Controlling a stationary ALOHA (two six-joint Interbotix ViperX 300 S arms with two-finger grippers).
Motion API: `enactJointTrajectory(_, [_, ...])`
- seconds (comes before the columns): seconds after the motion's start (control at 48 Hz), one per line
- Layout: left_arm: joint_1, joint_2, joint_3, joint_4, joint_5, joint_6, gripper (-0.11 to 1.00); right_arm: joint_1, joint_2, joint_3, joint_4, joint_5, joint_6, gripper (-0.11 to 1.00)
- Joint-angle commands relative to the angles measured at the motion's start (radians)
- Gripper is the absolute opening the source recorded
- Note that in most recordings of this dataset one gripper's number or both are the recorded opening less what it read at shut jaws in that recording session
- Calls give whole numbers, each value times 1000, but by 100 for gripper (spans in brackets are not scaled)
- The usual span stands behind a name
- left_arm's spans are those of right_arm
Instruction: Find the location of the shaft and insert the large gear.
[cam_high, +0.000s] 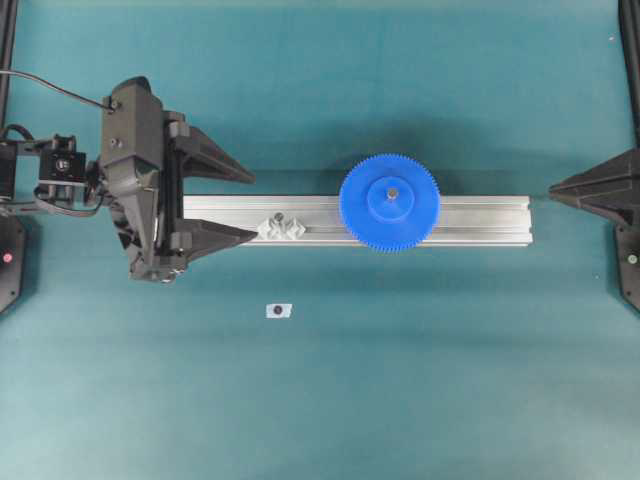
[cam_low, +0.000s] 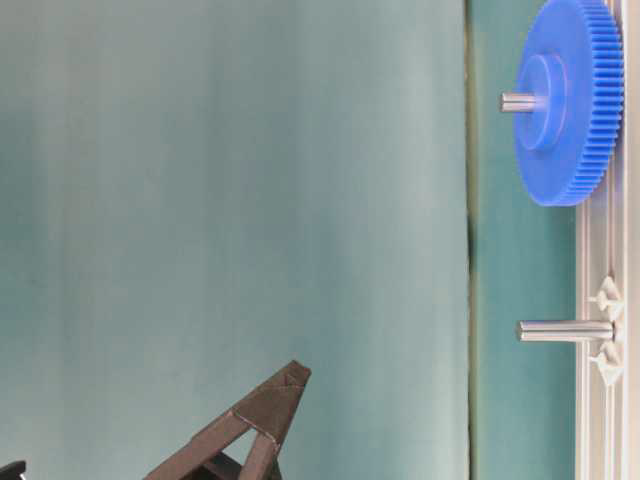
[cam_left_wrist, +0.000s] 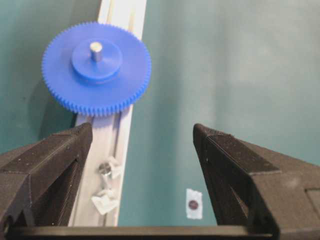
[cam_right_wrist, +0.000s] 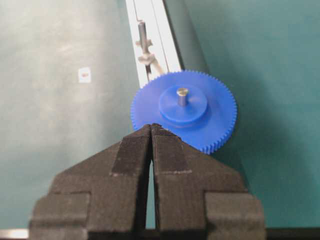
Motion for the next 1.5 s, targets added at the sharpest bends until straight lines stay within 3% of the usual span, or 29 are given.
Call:
enactJointTrajectory(0.0, [3,-8,-20,3,-5,2,82,-2,9,-14,-2,-6,9,4])
enactJointTrajectory(1.479, [3,-6,-15,3,35,2,82,-2,9,-14,-2,-11,8,4])
